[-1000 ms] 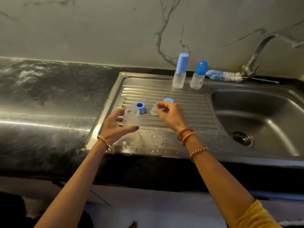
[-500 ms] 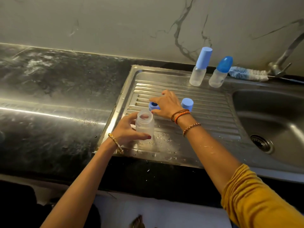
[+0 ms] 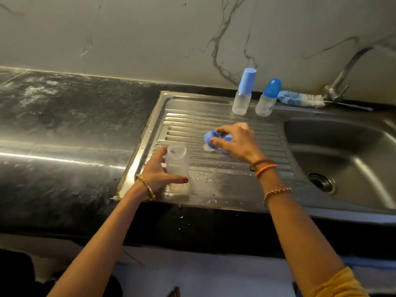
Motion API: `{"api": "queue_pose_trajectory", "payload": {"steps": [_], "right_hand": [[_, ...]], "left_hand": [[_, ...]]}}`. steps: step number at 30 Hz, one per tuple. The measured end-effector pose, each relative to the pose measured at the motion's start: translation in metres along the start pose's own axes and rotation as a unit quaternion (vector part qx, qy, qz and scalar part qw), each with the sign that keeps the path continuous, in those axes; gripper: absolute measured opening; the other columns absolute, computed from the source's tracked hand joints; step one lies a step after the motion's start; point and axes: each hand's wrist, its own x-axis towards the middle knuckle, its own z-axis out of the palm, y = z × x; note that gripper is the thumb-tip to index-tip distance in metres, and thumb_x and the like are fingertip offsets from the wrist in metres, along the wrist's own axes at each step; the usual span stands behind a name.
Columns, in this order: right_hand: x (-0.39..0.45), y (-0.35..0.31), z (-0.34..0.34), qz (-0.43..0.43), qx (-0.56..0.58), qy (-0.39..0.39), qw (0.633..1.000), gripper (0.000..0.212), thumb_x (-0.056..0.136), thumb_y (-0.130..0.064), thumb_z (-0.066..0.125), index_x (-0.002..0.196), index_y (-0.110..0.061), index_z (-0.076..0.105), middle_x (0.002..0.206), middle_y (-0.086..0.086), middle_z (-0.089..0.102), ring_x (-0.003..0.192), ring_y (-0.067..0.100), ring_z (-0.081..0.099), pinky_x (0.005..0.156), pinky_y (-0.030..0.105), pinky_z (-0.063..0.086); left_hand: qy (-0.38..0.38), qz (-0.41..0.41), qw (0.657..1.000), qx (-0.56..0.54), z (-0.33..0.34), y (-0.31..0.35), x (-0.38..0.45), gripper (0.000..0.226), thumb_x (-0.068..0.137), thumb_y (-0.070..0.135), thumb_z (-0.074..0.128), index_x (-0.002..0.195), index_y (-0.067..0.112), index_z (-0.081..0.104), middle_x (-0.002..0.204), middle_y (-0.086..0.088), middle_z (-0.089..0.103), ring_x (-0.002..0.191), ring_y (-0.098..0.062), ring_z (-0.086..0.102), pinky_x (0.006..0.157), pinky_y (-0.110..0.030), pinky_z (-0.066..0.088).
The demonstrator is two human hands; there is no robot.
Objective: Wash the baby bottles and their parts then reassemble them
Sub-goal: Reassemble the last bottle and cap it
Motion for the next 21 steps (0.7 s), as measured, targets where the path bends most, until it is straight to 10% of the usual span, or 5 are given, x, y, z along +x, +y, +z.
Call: {"api": "queue_pose_trajectory", "payload": {"steps": [5,9,12,14,21], "right_hand": [[-0.049,0.017,-0.067,0.021,0.281,0.016,0.959,0.020,0.094,-0.030,0.050,0.097,-0.017,0.065,0.098,0.005,0.064,0.087,0.006,0.059,0.084,0.022,0.045],[-0.083,0.046,-0.096,0.105,0.547,0.109,0.823,0.043,0.078,-0.059,0.050,0.100,-0.024,0.061,0.104,0.004,0.065,0.093,0.013,0.060,0.087,0.031,0.046],[-0.099,0.090,-0.081,0.289,0.093,0.105,0.947,0.048,0.074,-0.059,0.053,0.083,-0.015,0.069,0.094,0.018,0.067,0.095,0.028,0.057,0.094,0.044,0.039],[-0.114,0.105,-0.066,0.314,-0.153,0.157,0.924,0.046,0.080,-0.054,0.056,0.081,-0.011,0.071,0.087,0.015,0.069,0.099,0.033,0.056,0.085,0.038,0.038],[-0.129,0.070,-0.053,0.127,0.152,0.112,0.974,0.026,0.082,-0.019,0.068,0.107,-0.012,0.067,0.095,-0.003,0.065,0.085,-0.004,0.058,0.073,0.004,0.040]], "left_hand": [[0.149,0.089,0.985,0.004,0.001,0.027,-0.010,0.122,0.034,0.070,0.075,0.135,0.012,0.037,0.131,-0.005,0.040,0.118,-0.017,0.040,0.098,-0.033,0.043],[0.253,0.181,0.945,-0.100,0.027,0.062,-0.018,0.066,0.060,0.071,0.065,0.110,0.030,0.048,0.114,0.005,0.048,0.106,-0.015,0.049,0.084,-0.030,0.048],[0.232,0.258,0.936,-0.063,0.067,0.081,-0.024,0.034,0.077,0.041,0.062,0.102,0.020,0.053,0.100,0.014,0.052,0.088,0.000,0.053,0.069,-0.014,0.048],[0.135,0.205,0.965,-0.088,0.096,0.086,-0.027,0.019,0.083,0.025,0.062,0.097,0.013,0.059,0.089,0.011,0.056,0.076,0.004,0.054,0.060,-0.008,0.045],[-0.127,-0.218,0.899,-0.358,0.150,0.089,-0.025,0.023,0.094,0.027,0.049,0.090,0.007,0.059,0.081,-0.005,0.067,0.068,-0.017,0.061,0.056,-0.019,0.053]]}}
